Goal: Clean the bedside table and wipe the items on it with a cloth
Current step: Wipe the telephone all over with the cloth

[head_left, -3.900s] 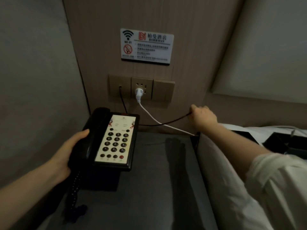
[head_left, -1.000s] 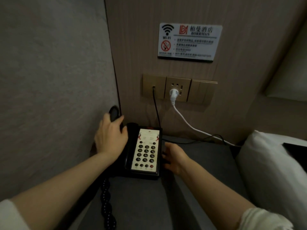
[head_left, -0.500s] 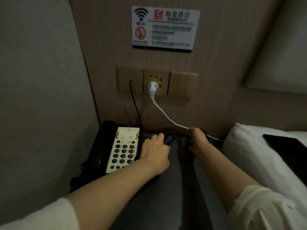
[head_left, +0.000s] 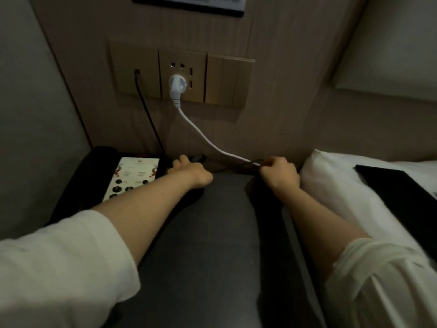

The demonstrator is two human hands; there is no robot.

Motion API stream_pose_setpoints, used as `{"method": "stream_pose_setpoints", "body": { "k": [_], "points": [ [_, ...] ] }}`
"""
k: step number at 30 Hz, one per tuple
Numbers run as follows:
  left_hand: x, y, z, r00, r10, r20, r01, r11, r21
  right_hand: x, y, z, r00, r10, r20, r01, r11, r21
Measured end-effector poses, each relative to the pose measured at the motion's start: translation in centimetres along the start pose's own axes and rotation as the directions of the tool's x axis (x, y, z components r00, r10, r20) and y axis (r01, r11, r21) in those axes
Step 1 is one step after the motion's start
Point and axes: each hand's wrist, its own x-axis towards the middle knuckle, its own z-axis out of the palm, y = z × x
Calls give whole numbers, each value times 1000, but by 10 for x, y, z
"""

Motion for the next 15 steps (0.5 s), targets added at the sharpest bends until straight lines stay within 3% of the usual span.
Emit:
{"method": "stream_pose_setpoints", "body": {
  "k": [3, 7, 9, 11, 15],
  "points": [
    [-5, 2, -1, 1000, -21, 7, 22, 982, -186, -20, -8, 4, 978, -210, 1, 198, 921, -336],
    [-29, 5, -1, 991, 0, -137, -37, 963, -268, -44, -27, -4, 916, -325, 236, 401, 741, -538],
    [-44, 5, -5, 987, 6, -161, -65, 930, -362, -57, -40, -15, 914, -314, 257, 404, 764, -504],
    [-64, 4, -14, 981, 31, -192, -118, 880, -460, -71, -54, -32, 940, -246, 238, 324, 865, -384],
    [-117, -1, -50, 964, 150, -222, -263, 677, -687, -100, -77, -81, 956, -134, 262, 169, 979, -115]
  ]
}}
